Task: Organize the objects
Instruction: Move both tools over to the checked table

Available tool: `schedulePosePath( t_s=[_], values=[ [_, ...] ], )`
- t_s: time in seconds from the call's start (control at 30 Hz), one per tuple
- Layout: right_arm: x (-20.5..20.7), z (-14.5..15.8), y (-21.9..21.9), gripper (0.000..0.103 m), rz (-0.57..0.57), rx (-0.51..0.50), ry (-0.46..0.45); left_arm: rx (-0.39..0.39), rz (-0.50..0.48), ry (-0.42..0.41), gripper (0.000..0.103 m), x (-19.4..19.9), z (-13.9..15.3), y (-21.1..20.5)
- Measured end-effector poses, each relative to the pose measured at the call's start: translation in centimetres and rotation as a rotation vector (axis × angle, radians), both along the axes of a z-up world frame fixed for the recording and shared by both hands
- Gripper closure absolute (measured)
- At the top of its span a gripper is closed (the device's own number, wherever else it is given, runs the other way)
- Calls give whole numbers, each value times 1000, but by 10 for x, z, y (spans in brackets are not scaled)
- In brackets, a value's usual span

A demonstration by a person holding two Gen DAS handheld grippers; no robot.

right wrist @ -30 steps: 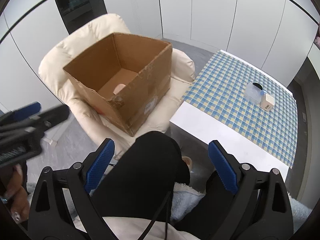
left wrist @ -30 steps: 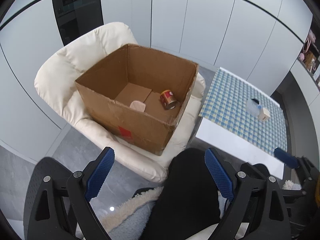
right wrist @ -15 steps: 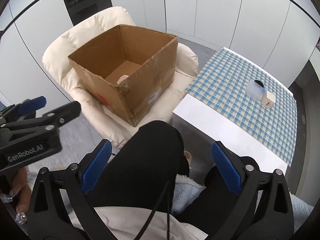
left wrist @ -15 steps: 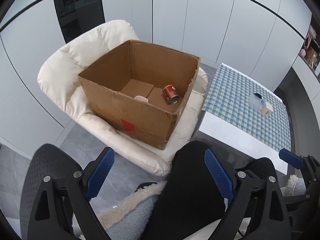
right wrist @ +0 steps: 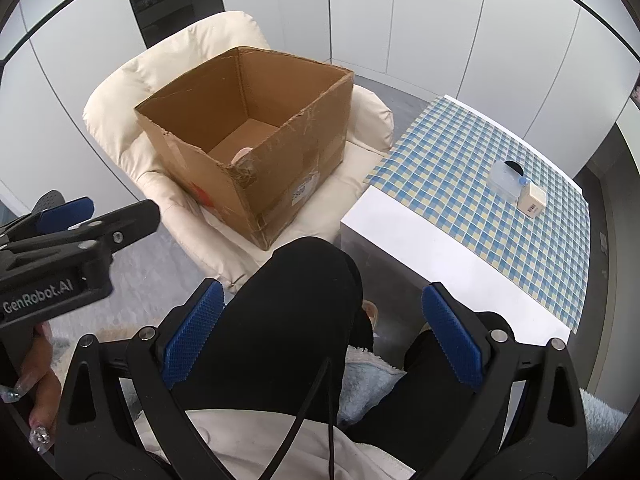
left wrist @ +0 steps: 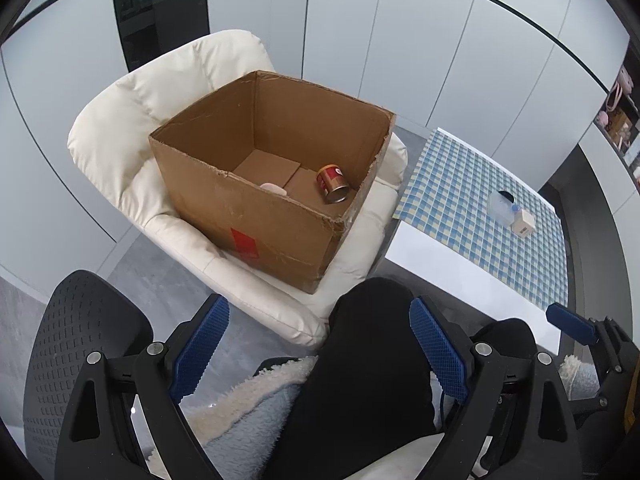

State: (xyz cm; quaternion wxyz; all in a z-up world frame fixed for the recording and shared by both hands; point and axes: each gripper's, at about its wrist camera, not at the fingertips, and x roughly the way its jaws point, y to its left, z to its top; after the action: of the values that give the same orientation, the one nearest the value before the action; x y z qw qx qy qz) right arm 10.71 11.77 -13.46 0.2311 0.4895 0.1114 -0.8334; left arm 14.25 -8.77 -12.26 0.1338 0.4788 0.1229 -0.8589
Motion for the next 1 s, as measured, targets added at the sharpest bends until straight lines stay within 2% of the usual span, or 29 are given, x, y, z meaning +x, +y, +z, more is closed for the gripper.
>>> schedulePosePath(
  t_s=[0.6, 1.0],
  values=[
    [1, 2, 4, 2, -16, 2, 3, 0, -62, 1, 11, -9, -1, 15],
    [-1, 2, 25, 2, -90, 1, 1, 18, -143, 6, 11, -22, -3, 39]
  ],
)
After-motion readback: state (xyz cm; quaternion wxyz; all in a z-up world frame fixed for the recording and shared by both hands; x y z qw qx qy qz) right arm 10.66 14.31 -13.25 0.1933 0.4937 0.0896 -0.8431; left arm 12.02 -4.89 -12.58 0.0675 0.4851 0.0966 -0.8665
